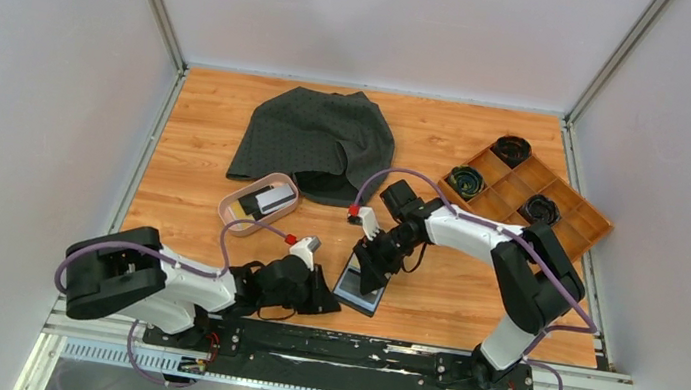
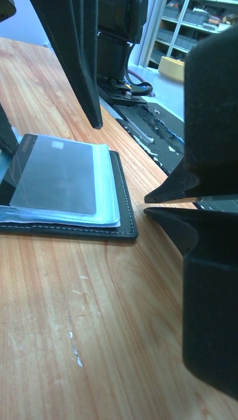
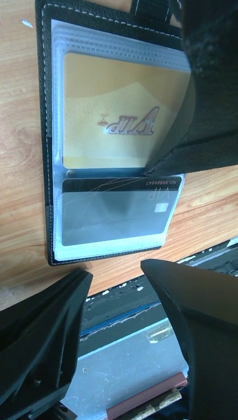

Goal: Put the credit cards into the card holder
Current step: Insert the credit card into the card holder.

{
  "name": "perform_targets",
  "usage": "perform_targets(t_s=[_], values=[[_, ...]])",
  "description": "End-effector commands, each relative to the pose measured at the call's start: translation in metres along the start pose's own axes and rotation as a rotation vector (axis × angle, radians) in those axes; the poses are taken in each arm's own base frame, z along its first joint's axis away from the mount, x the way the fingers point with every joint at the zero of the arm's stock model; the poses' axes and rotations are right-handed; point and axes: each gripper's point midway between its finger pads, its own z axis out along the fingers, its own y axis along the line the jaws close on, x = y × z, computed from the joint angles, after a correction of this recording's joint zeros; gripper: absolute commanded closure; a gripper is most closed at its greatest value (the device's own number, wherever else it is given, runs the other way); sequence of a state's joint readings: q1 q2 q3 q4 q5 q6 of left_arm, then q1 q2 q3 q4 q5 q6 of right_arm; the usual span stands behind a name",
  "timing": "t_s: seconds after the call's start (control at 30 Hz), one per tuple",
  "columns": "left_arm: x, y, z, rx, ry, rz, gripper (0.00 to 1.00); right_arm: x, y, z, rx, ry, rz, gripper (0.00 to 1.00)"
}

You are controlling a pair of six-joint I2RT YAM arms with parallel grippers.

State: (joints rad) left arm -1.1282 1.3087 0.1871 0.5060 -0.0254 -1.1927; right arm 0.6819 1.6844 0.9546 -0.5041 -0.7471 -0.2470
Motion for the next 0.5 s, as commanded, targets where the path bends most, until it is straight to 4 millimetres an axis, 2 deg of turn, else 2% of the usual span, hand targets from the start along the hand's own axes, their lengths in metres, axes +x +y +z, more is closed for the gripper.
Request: perform_targets(t_s=[0.0, 0.17, 0.47], values=[[-0.003, 0.002, 0.007, -0.031, -0.016, 0.013, 0.86, 0.013, 0.001, 0.003, 0.006, 0.066, -0.004, 0.36], [-0.016, 0.013, 0.017, -0.08, -0.045, 0.028, 0.86, 0.014, 0.006, 0.004, -0.004, 0.076, -0.021, 0.37], [-0.056, 0.02, 0.028, -0.104, -0.089, 0.043, 0.86, 0.007, 0.007, -0.001, 0.015, 0.06, -0.011, 0.37]])
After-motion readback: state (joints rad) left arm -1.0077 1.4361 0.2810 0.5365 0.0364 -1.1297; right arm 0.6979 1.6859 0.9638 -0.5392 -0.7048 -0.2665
